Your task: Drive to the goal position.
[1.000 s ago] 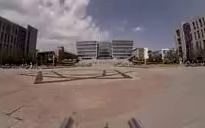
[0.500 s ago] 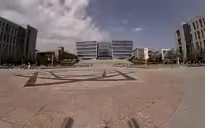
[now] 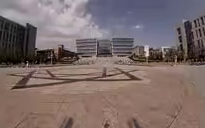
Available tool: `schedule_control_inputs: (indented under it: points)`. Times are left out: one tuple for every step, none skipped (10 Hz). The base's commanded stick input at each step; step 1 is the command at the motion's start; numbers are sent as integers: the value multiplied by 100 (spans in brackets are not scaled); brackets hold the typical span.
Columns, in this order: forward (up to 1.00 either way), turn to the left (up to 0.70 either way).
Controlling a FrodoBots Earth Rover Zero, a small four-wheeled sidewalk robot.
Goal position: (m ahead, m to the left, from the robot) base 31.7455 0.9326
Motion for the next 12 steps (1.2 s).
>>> schedule_control_inputs:
  points:
    - [100, 0]
    - [100, 1]
    - [100, 1]
    - [100, 1]
    - [100, 1]
    - [100, 1]
    - [100, 1]
    - [100, 1]
    - [100, 1]
    - [100, 1]
    - [100, 1]
    - [100, 1]
